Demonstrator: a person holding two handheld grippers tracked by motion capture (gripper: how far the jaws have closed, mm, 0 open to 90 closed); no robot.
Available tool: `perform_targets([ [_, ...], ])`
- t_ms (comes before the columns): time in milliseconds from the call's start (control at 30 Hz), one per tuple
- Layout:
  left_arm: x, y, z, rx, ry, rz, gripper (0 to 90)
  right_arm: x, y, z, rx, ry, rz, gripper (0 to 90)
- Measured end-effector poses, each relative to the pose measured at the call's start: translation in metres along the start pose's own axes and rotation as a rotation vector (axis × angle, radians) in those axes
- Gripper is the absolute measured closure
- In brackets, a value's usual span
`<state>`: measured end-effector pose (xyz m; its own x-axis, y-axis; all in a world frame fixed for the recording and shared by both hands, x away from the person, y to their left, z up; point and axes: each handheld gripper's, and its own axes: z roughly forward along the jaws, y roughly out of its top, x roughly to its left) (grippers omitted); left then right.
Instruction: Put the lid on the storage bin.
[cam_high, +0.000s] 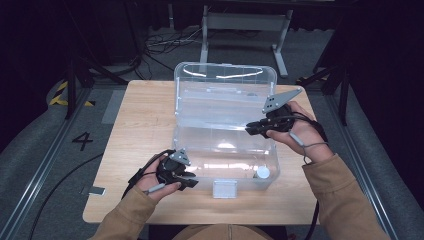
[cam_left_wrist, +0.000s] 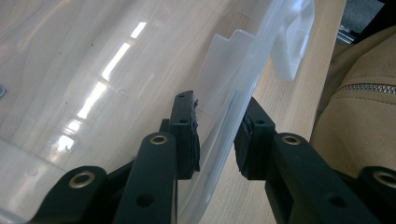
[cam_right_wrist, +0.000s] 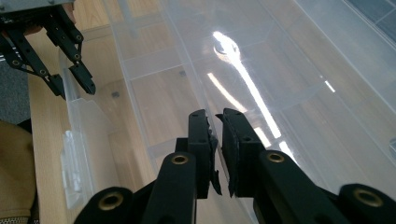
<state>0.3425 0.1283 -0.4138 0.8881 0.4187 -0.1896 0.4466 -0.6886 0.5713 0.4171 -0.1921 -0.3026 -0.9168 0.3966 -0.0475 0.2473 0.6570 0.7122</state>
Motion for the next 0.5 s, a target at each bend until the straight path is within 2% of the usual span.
perform_targets([
  [500, 0.0001, 0.0, -0.0001, 0.0, 0.0, 0.0, 71.5, 0.0076, -0.0041, -0.0015, -0.005, 0.006, -0.01, 81.8],
])
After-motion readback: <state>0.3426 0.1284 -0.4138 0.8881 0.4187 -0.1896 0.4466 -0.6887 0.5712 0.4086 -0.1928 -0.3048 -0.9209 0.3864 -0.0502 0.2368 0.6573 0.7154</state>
